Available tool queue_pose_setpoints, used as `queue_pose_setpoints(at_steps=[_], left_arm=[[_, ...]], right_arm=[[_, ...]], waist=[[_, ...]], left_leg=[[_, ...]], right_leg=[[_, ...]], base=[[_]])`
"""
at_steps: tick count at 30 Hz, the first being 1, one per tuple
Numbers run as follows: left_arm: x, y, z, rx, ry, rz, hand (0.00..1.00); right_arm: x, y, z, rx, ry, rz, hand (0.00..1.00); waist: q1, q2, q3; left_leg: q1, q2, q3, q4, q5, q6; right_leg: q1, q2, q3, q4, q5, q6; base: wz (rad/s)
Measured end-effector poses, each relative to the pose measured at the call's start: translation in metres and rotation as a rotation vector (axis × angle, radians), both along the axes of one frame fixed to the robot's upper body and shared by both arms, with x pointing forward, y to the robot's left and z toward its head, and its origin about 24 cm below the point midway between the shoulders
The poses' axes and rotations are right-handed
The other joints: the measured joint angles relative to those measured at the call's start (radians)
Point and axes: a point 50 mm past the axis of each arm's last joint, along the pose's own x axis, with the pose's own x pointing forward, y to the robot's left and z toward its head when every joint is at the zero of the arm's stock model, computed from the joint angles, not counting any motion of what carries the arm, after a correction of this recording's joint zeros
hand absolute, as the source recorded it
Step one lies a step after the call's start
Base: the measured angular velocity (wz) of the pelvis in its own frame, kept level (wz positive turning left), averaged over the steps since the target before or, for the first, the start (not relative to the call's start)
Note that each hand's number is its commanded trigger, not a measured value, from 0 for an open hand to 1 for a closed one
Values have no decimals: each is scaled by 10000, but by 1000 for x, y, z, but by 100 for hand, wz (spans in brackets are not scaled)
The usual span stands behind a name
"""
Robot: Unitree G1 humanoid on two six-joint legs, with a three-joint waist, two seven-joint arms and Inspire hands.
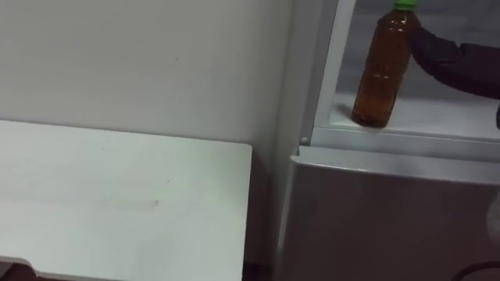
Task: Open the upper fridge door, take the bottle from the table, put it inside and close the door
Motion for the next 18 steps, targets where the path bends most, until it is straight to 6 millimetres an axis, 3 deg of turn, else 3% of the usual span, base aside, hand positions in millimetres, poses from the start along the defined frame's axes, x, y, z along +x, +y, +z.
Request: queue_pose_setpoints(at_steps=[3,5,10,18], left_arm=[[-4,-5,-4,-199,206,-67,0],[-10,-10,-8,-366,477,-26,0],[-11,-15,-10,-520,471,-12,0],[-9,-19,-12,-589,481,-158,0]], right_arm=[[-12,3,-5,374,-596,254,0],[-20,9,-17,825,-664,672,0],[-28,10,-43,1339,-77,1100,0],[-38,16,-50,1536,-47,2293,0]], waist=[[-48,101,-21],[-35,221,-30],[-95,278,-34],[-347,341,-72]], left_leg=[[114,1,62,-19,-46,1],[166,48,206,-9,-125,-15],[178,95,401,-20,-143,-26],[150,111,445,-67,-152,-36]], right_leg=[[90,7,36,-11,23,10],[105,57,251,-14,20,14],[4,93,476,-7,16,8],[-110,114,538,1,16,7]], base=[[-8],[-21],[-12],[-2]])
